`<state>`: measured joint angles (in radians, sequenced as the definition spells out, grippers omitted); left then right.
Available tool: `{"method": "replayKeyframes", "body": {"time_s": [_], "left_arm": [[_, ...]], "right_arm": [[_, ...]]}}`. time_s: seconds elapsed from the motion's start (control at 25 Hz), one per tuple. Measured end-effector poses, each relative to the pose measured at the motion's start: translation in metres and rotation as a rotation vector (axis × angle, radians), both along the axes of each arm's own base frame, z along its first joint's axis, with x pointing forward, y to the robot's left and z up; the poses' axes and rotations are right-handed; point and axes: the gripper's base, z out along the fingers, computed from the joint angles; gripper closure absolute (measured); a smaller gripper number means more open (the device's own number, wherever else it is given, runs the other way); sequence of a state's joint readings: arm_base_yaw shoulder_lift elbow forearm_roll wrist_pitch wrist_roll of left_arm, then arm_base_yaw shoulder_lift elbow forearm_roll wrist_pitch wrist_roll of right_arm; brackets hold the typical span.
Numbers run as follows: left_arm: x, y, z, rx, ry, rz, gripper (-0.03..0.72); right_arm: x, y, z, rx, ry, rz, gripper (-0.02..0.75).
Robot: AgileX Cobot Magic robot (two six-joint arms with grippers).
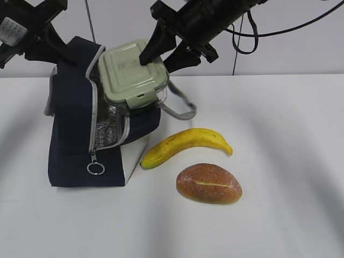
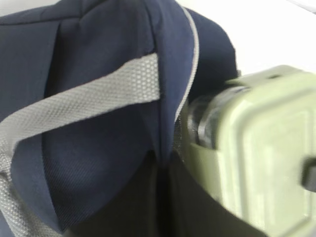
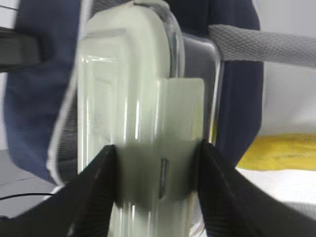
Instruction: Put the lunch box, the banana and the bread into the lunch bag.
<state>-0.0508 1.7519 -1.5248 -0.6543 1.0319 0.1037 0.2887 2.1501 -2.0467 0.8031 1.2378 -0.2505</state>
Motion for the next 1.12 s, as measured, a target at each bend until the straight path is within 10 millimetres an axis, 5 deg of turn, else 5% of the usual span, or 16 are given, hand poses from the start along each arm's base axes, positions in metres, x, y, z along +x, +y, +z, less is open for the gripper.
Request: {"method": "replayKeyframes", "body": {"time_s": [0.2,0.72,1.12], "left_arm": [[0.0,-0.001,0.0,-0.007,0.004,-0.002,0.691],[-0.001,0.0,-0.001,0.009,0.008,-0.008,0.691],[-0.001,0.0,-0.001,0.01,0.013,-0.011,0.691]], "right_arm": [[-0.003,0.007,-0.002,-0.108,-0.031,0.01,0.388],[-0.019,0.064,-0.005,-0.215,-0.126,-0.066,0.38],[-0.01,0.103,-0.057,-0.216,-0.088,-0.067,0.379]]}}
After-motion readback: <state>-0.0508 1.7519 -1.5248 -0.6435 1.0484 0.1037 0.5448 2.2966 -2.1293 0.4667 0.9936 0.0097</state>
